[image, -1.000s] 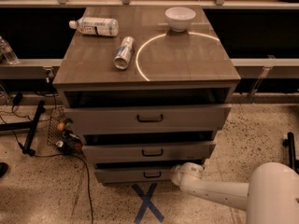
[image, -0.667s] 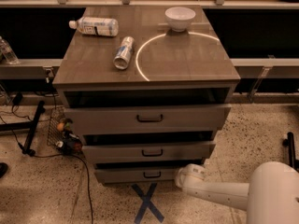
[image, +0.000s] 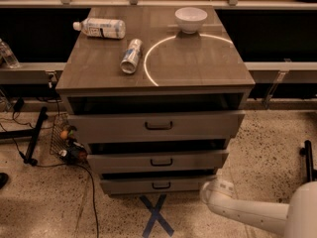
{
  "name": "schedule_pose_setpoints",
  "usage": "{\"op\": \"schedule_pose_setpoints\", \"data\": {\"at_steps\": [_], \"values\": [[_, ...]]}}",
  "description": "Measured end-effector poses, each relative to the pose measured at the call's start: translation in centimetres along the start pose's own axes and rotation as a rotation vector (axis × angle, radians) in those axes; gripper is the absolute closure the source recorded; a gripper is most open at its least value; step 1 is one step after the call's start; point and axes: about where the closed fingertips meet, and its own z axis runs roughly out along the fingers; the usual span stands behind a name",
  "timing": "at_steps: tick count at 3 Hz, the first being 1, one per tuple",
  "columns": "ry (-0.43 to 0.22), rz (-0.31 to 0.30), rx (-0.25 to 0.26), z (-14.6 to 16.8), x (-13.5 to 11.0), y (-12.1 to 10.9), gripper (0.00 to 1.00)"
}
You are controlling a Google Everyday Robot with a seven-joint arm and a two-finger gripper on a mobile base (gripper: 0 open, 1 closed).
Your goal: Close bottom drawer
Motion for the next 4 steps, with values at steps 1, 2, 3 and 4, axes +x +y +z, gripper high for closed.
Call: {"op": "schedule_pose_setpoints", "data": {"at_steps": [1, 2, 3, 4], "values": [[-0.115, 0.118, 0.123, -6.8, 3.5, -2.3, 1.0], [-0.221, 0.236, 0.24, -12.9, 6.9, -3.8, 1.0], [-0.304, 0.325, 0.348, -17.8, 9.3, -4.7, 1.0], [-0.303, 0.327, 0.348, -17.8, 9.4, -4.7, 1.0]]}}
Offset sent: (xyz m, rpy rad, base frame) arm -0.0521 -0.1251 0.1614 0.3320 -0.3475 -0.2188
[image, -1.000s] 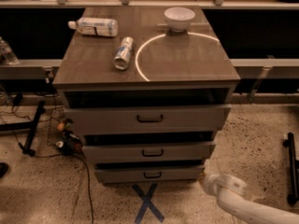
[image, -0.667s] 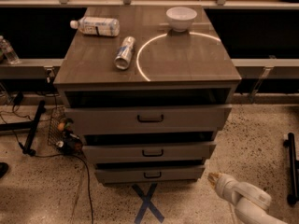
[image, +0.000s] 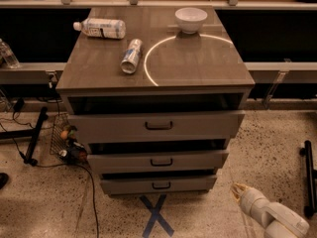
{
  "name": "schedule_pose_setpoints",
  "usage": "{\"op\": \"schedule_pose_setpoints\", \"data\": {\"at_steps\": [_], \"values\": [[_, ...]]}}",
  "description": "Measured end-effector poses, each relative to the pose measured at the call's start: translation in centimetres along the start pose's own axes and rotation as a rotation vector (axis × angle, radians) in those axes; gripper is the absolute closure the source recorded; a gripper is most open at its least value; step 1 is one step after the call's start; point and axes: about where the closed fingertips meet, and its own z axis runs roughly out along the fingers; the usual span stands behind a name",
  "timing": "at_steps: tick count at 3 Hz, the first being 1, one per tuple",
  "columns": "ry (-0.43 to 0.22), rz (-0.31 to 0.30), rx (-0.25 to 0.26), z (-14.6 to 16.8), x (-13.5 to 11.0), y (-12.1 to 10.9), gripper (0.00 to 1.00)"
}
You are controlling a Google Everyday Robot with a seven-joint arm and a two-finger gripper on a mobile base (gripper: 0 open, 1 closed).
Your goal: Close bottom drawer
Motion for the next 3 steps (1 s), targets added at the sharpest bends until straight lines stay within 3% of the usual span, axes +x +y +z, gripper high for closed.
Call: {"op": "schedule_pose_setpoints", "data": {"at_steps": [1, 3], "values": [[-0.035, -0.048, 0.033, -1.8, -4.8, -3.7, 1.0], [-0.079, -0.116, 0.14, -10.0, -13.4, -14.3, 1.0]]}}
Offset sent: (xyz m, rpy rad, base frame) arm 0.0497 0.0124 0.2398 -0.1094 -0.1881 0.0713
